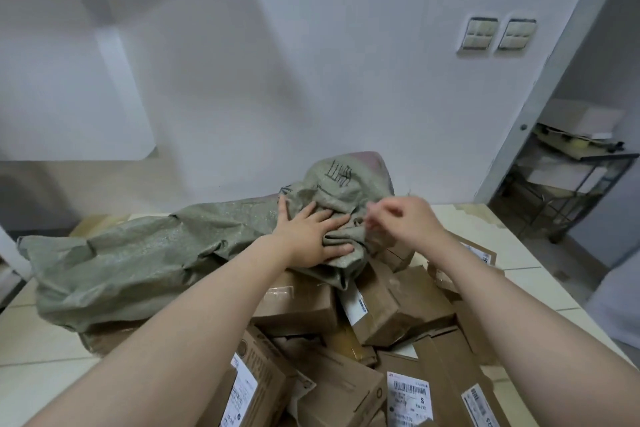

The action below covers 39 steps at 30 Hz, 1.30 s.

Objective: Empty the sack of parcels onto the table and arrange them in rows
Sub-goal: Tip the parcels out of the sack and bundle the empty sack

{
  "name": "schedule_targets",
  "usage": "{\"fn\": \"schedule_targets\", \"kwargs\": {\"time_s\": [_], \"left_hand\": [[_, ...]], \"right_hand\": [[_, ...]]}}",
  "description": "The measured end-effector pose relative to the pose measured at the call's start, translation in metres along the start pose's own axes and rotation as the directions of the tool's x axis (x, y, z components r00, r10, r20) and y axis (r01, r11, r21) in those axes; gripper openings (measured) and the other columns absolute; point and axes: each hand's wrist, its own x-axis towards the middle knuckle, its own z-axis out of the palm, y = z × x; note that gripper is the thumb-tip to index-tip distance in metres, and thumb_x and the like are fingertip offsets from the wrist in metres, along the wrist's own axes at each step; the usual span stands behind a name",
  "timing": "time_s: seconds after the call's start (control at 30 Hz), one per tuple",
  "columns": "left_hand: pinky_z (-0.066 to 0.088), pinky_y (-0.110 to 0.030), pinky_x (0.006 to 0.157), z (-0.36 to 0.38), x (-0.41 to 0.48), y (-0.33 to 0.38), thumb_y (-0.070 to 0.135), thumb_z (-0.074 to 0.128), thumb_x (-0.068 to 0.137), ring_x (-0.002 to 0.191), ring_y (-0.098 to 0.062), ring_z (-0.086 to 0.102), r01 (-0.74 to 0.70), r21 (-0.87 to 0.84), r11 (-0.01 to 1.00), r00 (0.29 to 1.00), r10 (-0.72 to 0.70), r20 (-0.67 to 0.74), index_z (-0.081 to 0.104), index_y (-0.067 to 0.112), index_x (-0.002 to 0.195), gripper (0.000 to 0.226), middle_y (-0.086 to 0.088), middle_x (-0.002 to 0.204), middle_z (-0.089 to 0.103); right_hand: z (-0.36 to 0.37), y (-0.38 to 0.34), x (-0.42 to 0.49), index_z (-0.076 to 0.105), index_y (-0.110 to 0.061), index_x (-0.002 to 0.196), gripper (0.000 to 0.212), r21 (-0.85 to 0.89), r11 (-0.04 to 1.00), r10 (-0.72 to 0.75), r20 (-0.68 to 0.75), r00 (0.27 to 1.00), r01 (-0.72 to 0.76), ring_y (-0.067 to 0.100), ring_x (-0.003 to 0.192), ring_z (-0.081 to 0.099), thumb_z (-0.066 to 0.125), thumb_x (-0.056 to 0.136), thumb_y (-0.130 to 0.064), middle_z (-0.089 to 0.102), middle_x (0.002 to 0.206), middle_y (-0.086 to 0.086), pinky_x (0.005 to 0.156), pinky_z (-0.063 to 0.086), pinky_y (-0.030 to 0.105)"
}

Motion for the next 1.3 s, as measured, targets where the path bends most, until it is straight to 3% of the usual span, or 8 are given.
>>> {"fn": "schedule_targets", "kwargs": {"time_s": [0.13, 0.27, 0.4, 0.6, 0.77, 1.03, 1.2, 1.3], "left_hand": [[-0.022, -0.061, 0.110, 0.001, 0.002, -0.011, 0.062, 0.021, 0.098, 0.148, -0.014, 0.022, 0.032, -0.175, 0.984, 0.998, -0.040, -0.039, 0.040, 0.036, 0.145, 0.057, 0.012, 0.150, 0.043], [0.028, -0.041, 0.111, 0.007, 0.006, -0.016, 0.048, 0.048, 0.097, 0.126, -0.028, 0.052, 0.161, -0.566, 0.809, 0.923, -0.326, -0.203, 0.045, 0.014, 0.136, 0.051, -0.009, 0.133, 0.059], [0.042, -0.043, 0.101, 0.013, 0.006, -0.023, 0.019, 0.071, 0.086, 0.126, -0.036, 0.045, 0.236, -0.750, 0.618, 0.696, -0.646, -0.313, 0.028, 0.019, 0.145, 0.073, -0.015, 0.143, 0.031], [-0.008, -0.074, 0.106, 0.019, -0.007, -0.036, 0.062, 0.031, 0.096, 0.150, -0.016, -0.013, -0.038, -0.339, 0.940, 0.962, -0.057, -0.267, 0.019, 0.051, 0.149, 0.055, 0.025, 0.160, 0.003], [0.003, -0.074, 0.110, 0.034, -0.006, -0.049, 0.055, 0.038, 0.098, 0.151, -0.022, 0.008, 0.154, -0.227, 0.962, 0.966, -0.195, -0.171, 0.036, 0.037, 0.147, 0.051, 0.018, 0.160, 0.017], [0.029, -0.033, 0.063, 0.019, -0.014, -0.021, 0.027, 0.036, 0.105, 0.077, -0.026, 0.053, 0.081, -0.760, 0.645, 0.781, -0.514, -0.353, 0.048, 0.012, 0.081, 0.031, 0.002, 0.069, 0.052], [0.040, -0.032, 0.082, -0.015, -0.014, 0.011, 0.027, 0.033, 0.105, 0.099, -0.025, 0.057, -0.043, -0.904, 0.425, 0.740, -0.595, -0.315, 0.060, 0.006, 0.103, 0.034, -0.009, 0.104, 0.065], [0.032, -0.023, 0.099, -0.028, -0.012, 0.037, 0.027, 0.030, 0.106, 0.126, -0.021, 0.048, -0.068, -0.971, 0.227, 0.773, -0.604, -0.196, 0.055, 0.011, 0.128, 0.037, -0.004, 0.135, 0.055]], "right_hand": [[-0.002, 0.005, 0.014, 0.062, -0.028, 0.119, 0.033, -0.086, 0.982, 0.106, -0.498, 0.861, -0.170, 0.025, 0.127, 0.043, 0.051, 0.095, -0.048, 0.052, 0.132, 0.002, 0.098, 0.041, 0.038], [0.027, -0.008, 0.021, 0.036, -0.034, 0.149, 0.063, 0.038, 0.995, 0.083, 0.176, 0.981, -0.091, 0.007, 0.143, 0.024, 0.033, 0.094, -0.065, 0.019, 0.157, -0.014, 0.117, 0.008, 0.026], [0.068, -0.021, 0.020, 0.016, -0.031, 0.155, 0.075, -0.031, 0.989, 0.147, 0.338, 0.930, -0.145, 0.014, 0.148, 0.020, 0.020, 0.092, -0.071, 0.022, 0.160, -0.009, 0.121, 0.012, 0.033], [0.093, -0.016, 0.040, 0.012, -0.033, 0.156, 0.105, 0.045, 0.943, 0.313, 0.228, 0.922, -0.331, 0.027, 0.150, 0.017, 0.003, 0.070, -0.093, 0.025, 0.160, 0.000, 0.121, 0.012, 0.049], [0.083, -0.008, 0.049, 0.037, -0.018, 0.148, 0.068, -0.008, 0.927, 0.368, -0.175, 0.913, -0.375, 0.029, 0.138, 0.039, 0.042, 0.095, -0.060, 0.045, 0.147, 0.008, 0.111, 0.030, 0.040], [0.099, -0.021, 0.051, 0.026, -0.020, 0.150, 0.093, -0.103, 0.764, 0.627, -0.118, 0.770, -0.637, 0.040, 0.138, 0.027, 0.047, 0.076, -0.073, 0.029, 0.153, 0.016, 0.113, 0.029, 0.050], [0.080, -0.030, 0.073, 0.042, -0.020, 0.134, 0.098, 0.634, 0.498, 0.665, 0.158, 0.730, -0.591, 0.038, 0.095, 0.069, 0.079, 0.051, -0.056, 0.061, 0.125, 0.016, 0.070, 0.053, 0.068], [0.051, -0.063, 0.062, 0.025, -0.012, 0.145, 0.079, 0.546, 0.727, 0.558, -0.119, 0.821, -0.415, 0.033, 0.104, 0.063, 0.070, 0.081, -0.019, 0.056, 0.127, 0.013, 0.084, 0.057, 0.048]]}}
